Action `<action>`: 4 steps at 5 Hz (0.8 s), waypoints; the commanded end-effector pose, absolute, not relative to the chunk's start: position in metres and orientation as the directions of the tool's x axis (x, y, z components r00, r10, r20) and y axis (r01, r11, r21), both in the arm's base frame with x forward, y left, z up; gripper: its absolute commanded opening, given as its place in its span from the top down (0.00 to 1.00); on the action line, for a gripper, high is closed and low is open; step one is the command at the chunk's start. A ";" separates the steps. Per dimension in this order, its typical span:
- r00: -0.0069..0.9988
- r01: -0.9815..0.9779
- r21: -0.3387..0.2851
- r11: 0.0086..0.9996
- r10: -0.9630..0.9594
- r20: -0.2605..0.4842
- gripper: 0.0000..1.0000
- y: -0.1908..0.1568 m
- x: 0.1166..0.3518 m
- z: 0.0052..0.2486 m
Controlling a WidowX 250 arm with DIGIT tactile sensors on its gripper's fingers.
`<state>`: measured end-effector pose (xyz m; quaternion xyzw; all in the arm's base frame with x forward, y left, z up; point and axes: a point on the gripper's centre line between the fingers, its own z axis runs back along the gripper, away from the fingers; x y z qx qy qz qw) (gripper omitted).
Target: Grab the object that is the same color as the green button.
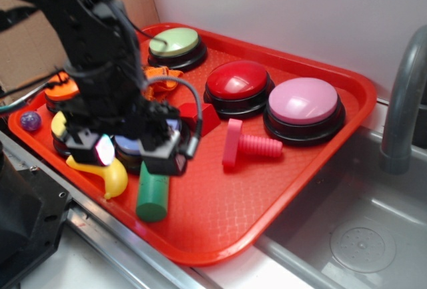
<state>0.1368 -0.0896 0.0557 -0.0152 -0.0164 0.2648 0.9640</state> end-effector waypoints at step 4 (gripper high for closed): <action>0.833 -0.551 -0.065 0.832 0.553 0.015 0.80 -0.101 0.154 0.010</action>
